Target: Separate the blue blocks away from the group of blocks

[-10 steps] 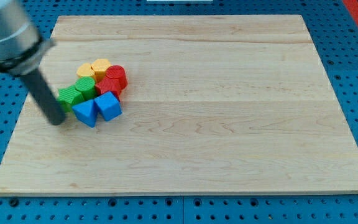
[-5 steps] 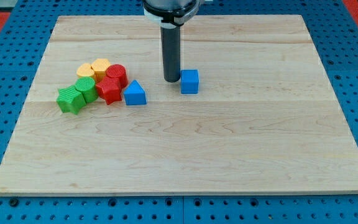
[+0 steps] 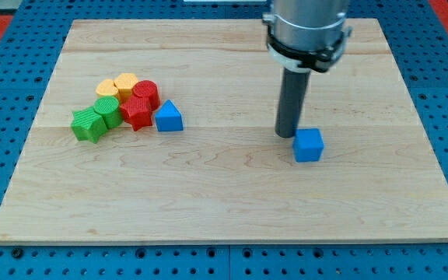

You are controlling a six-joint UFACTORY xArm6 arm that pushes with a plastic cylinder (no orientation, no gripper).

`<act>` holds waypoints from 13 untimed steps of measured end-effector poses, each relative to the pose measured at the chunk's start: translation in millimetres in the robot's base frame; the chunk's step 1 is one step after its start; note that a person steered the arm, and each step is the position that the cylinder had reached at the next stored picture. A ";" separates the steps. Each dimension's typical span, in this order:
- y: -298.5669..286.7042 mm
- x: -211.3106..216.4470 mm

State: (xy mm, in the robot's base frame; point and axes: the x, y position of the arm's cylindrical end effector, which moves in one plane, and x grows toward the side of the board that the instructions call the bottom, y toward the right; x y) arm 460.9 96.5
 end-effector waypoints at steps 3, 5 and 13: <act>27.9 25.7; 33.6 44.5; -61.9 -87.4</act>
State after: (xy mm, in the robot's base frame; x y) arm 373.5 34.6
